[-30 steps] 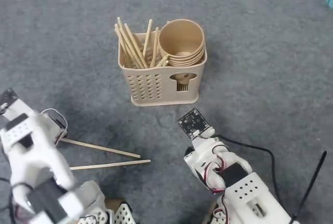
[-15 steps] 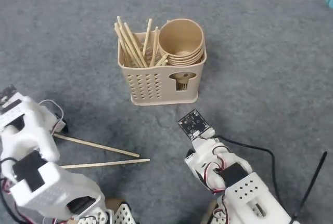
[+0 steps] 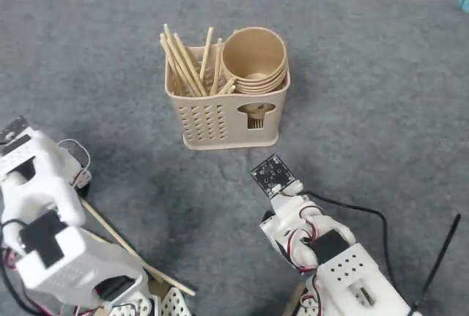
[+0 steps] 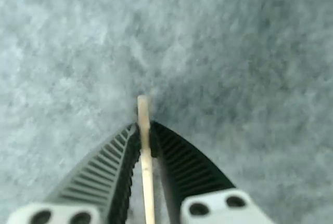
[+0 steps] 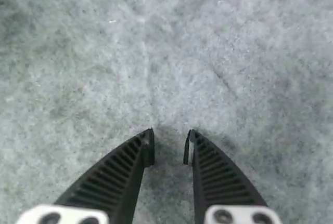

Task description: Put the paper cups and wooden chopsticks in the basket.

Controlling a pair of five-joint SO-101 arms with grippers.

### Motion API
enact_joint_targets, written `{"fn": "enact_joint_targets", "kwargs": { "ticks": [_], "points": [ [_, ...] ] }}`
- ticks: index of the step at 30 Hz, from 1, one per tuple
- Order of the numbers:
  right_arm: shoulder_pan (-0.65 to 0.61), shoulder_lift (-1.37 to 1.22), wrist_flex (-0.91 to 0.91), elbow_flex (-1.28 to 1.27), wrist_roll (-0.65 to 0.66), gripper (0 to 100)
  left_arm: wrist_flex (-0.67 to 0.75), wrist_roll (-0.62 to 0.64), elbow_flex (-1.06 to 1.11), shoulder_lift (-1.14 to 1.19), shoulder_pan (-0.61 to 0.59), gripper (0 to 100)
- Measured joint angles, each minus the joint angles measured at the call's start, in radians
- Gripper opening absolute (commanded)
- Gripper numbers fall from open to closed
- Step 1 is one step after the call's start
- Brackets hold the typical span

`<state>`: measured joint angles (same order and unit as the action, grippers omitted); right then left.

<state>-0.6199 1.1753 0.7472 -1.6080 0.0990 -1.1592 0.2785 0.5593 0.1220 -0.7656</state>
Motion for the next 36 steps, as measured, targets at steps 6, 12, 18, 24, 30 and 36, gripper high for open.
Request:
{"fn": "enact_joint_targets", "kwargs": {
  "ticks": [6, 12, 18, 24, 30, 36],
  "points": [
    [0.000, 0.000, 0.000, 0.000, 0.000, 10.2, -0.091, -0.005, 0.000, -0.255, -0.002, 1],
    [0.000, 0.000, 0.000, 0.000, 0.000, 10.2, -0.121, 0.029, 0.000, -0.559, 0.066, 1],
    [0.000, 0.000, -0.009, 0.000, 0.000, 10.2, -0.121, 0.115, -0.044, -0.784, 0.216, 1],
    [0.000, 0.000, -0.012, 0.000, 0.000, 10.2, 0.068, 0.138, -0.104, -0.988, 0.345, 1],
    [0.000, 0.000, -0.012, 0.000, 0.000, 10.2, 0.500, 0.140, -0.021, -1.137, 0.428, 1],
    [0.000, 0.000, -0.012, 0.000, 0.000, 10.2, 1.082, 0.144, 0.167, -1.183, 0.569, 1]
  ]
}}
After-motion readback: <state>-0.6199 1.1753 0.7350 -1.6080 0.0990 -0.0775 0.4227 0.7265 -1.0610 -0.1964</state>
